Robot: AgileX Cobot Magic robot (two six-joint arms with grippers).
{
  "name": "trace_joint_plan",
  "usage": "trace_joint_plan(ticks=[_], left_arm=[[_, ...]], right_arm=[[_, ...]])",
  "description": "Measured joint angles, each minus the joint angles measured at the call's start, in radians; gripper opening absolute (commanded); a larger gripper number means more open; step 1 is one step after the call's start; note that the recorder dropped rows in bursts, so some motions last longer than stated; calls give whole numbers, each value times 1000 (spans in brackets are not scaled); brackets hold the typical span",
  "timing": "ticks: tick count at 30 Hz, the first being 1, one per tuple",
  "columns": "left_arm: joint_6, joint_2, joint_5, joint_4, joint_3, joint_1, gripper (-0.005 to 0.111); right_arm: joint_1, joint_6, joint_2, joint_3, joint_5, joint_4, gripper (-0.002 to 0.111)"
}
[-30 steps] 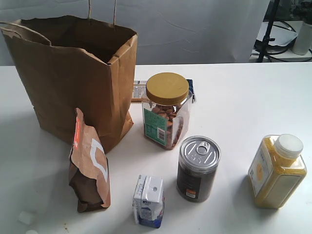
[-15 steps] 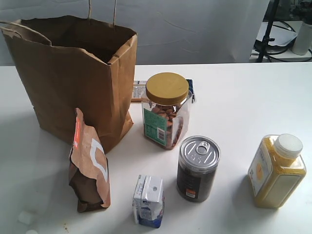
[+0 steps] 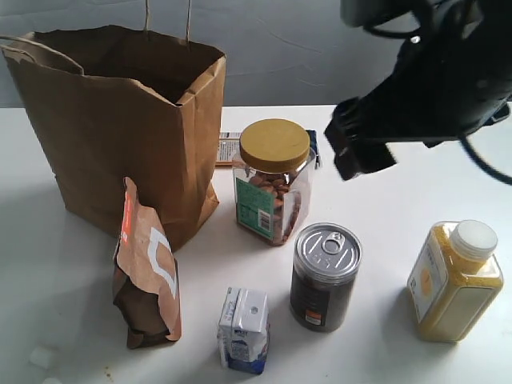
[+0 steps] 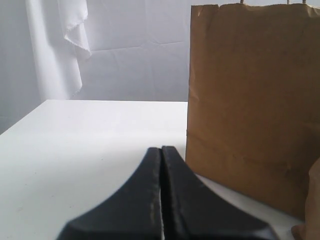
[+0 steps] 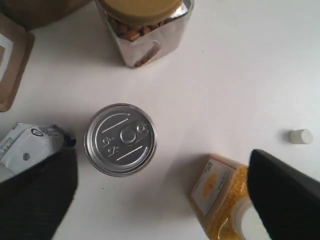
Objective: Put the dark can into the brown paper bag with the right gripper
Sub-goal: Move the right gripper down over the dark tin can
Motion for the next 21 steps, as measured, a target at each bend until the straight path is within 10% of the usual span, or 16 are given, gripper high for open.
trace_joint_plan(ticks=[21], left_arm=[[0,0,0,0,0,0,0]], right_arm=[[0,14,336,38,-149,121,99]])
